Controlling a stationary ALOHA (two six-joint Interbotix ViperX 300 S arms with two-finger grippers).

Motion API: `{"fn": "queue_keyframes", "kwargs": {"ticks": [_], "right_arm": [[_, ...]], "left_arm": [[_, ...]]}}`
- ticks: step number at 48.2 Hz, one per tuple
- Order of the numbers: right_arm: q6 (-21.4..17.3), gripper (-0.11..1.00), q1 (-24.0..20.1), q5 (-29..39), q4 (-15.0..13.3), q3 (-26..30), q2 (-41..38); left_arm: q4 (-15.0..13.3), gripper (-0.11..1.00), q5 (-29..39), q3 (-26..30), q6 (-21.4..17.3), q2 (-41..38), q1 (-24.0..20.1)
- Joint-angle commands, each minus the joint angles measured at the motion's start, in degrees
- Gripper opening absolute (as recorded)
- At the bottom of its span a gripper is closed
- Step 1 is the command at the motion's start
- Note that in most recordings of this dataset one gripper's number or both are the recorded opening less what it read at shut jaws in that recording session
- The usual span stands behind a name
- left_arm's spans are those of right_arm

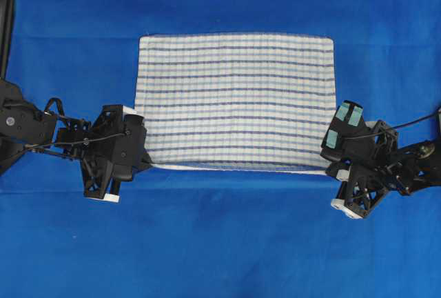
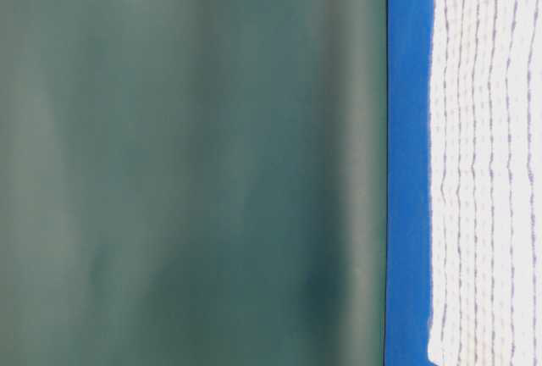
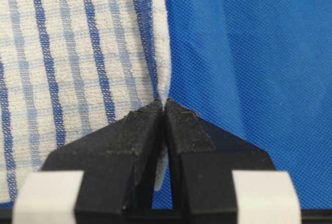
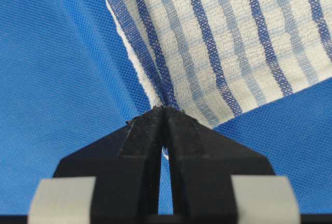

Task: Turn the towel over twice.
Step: 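Swing the held edge back toward the near side and lay the towel flat, then open both grippers and withdraw them sideways from the towel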

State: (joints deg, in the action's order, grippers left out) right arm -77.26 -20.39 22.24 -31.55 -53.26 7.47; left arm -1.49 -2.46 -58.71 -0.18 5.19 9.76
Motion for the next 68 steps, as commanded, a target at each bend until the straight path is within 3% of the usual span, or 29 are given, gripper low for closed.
{"fn": "queue_keyframes", "kwargs": {"ticks": [1,6,11,18,21,23,28,32,40,50,59,68], "right_arm": [[0.0,0.03,-0.35,0.0,-0.7,0.97,0.53],[0.0,0.03,-0.35,0.0,-0.97,1.14,0.53],[0.0,0.06,-0.35,0.09,-0.97,1.49,0.53],[0.09,0.48,-0.35,2.99,-1.32,3.16,1.49],[0.44,0.65,-0.35,5.19,-1.85,3.87,2.46],[0.7,0.68,-0.35,6.77,-2.37,4.39,3.34],[0.88,0.61,-0.26,10.99,-6.06,5.36,6.59],[0.79,0.62,0.0,13.01,-10.55,5.45,9.67],[0.88,0.62,1.93,13.54,-21.18,4.66,17.05],[1.49,0.62,5.71,12.57,-31.82,2.11,25.75],[3.69,0.61,10.28,9.14,-36.39,0.26,33.75],[9.05,0.58,15.21,6.94,-37.18,-1.23,39.9]], "left_arm": [[-0.09,0.02,-0.18,0.62,0.0,0.35,0.26],[-0.09,0.06,-0.09,0.62,0.09,0.35,0.35],[-0.09,0.25,0.7,0.79,0.26,0.44,0.26],[-0.09,0.63,4.48,1.76,1.32,1.93,0.53],[-0.09,0.73,7.12,2.55,1.14,3.25,0.53],[-0.09,0.76,9.49,3.43,0.79,4.66,0.53],[-0.09,0.75,13.27,5.36,0.26,8.09,0.44],[0.09,0.74,14.77,6.68,-0.18,11.07,0.09],[0.0,0.74,14.24,7.56,-3.16,17.49,-2.37],[0.09,0.74,10.11,6.33,-8.35,25.4,-6.77],[0.09,0.74,4.04,3.43,-12.57,31.9,-11.69],[0.09,0.74,1.93,1.41,-12.74,37.53,-16.35]]}}
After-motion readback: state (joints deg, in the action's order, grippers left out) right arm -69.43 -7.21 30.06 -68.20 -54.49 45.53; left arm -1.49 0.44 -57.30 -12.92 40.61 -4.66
